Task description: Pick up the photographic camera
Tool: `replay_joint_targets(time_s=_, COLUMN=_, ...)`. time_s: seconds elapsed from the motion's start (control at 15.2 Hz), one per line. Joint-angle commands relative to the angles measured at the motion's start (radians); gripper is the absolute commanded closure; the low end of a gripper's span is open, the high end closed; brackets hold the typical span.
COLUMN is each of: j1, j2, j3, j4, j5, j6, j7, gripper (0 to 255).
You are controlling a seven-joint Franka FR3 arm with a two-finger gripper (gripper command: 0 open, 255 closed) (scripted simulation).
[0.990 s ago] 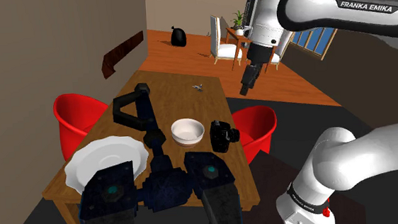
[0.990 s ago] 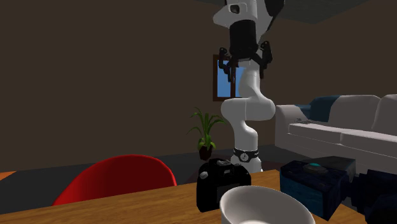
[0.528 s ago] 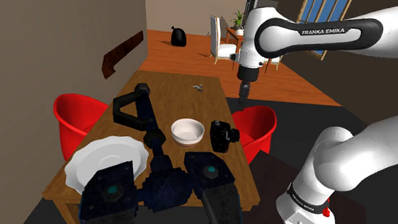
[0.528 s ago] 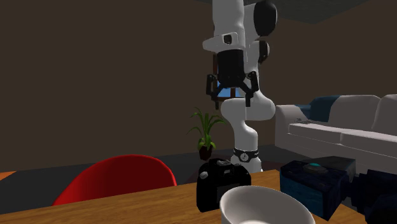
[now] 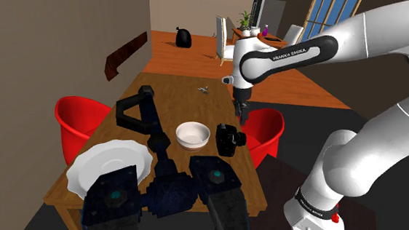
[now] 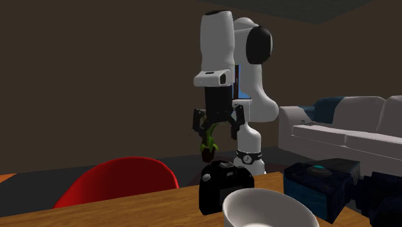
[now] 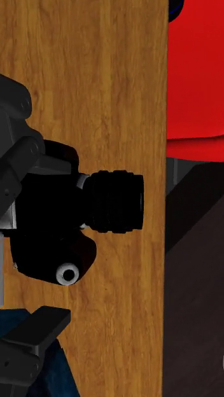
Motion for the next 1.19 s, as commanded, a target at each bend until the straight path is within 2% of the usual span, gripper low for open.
replay_joint_targets(time_s=0.0, j1=0.005, j2=0.059, j3=-0.018, j4=-0.004, j5=-0.023, j6=0.044, j7=-0.081, gripper=0)
replay_joint_targets(time_s=0.66, j1=0.007, j2=0.142, j3=-0.03, j4=-0.056, j5=-0.027, j6=0.174, j7=-0.104, gripper=0)
replay_joint_targets(time_s=0.73, j1=0.007, j2=0.14, j3=-0.03, j4=-0.058, j5=-0.028, j6=0.173, j7=-0.104, gripper=255)
replay_joint_targets(time_s=1.12, j1=0.007, j2=0.14, j3=-0.03, j4=-0.057, j5=-0.028, j6=0.172, j7=-0.104, gripper=255)
